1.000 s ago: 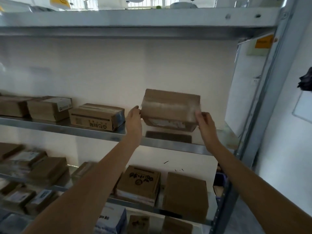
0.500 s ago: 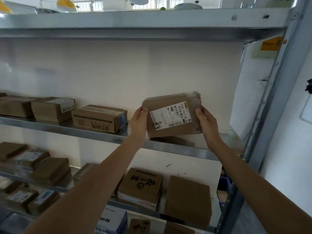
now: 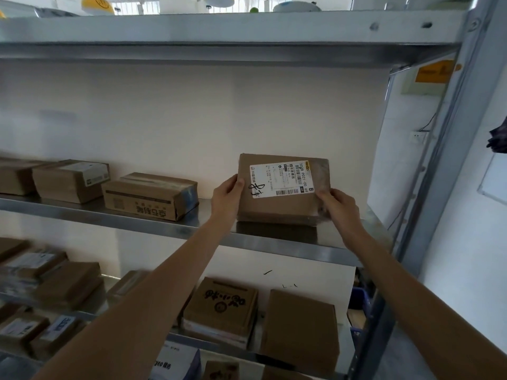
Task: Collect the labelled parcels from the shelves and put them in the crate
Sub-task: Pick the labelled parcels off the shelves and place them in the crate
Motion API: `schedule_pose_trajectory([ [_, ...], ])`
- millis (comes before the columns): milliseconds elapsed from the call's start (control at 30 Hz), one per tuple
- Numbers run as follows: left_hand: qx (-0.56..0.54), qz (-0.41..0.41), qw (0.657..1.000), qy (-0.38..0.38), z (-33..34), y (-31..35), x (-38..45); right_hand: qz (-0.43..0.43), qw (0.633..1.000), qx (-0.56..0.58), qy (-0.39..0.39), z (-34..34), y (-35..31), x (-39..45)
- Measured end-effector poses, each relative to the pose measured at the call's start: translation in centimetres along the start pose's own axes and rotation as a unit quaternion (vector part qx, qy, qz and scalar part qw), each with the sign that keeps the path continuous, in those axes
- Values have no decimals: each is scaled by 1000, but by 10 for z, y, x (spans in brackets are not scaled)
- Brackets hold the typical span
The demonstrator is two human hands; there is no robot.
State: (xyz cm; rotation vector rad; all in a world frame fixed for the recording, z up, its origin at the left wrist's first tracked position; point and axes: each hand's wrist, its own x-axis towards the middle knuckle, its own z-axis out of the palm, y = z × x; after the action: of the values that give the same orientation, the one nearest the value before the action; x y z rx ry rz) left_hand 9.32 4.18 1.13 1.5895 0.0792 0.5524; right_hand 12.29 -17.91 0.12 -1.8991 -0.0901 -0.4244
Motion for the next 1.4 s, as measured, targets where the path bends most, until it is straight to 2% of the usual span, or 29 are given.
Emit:
schedule_pose_trajectory([
  [167,-7,24,1000,-6,5,-8,4,9,999,50,-18,4,10,1],
  [267,-38,-19,999,-9,6,-12,2,54,984,153,-69,7,13,-6],
  [333,-42,-56,997,-18,2,-18,4,75,976,174,-103,4,15,-8],
  [400,-56,-97,993,-30,-2,-25,3,65,981,145,-116,-1,19,-8],
  [500,-63,-114,991,-43,-5,-32,0,32,990,83,-107,-5,26,-10],
  [633,-1,-136,988,-69,-3,-36,-4,42,995,53,-72,-3,31,-16],
  [767,80,-106,986,-101,-3,-41,-4,-8,999,-51,-8,4,46,-17],
  [933,97,-104,983,-113,-3,-41,-2,-2,996,-86,21,11,49,-16],
  [1133,93,-107,982,-123,-2,-39,-4,-16,990,-136,43,16,48,-22],
  [1333,69,-57,979,-183,-7,-42,-10,9,989,-147,1,11,42,-19],
  [1400,24,-29,983,-181,-9,-43,-10,27,986,-151,62,13,38,-23],
])
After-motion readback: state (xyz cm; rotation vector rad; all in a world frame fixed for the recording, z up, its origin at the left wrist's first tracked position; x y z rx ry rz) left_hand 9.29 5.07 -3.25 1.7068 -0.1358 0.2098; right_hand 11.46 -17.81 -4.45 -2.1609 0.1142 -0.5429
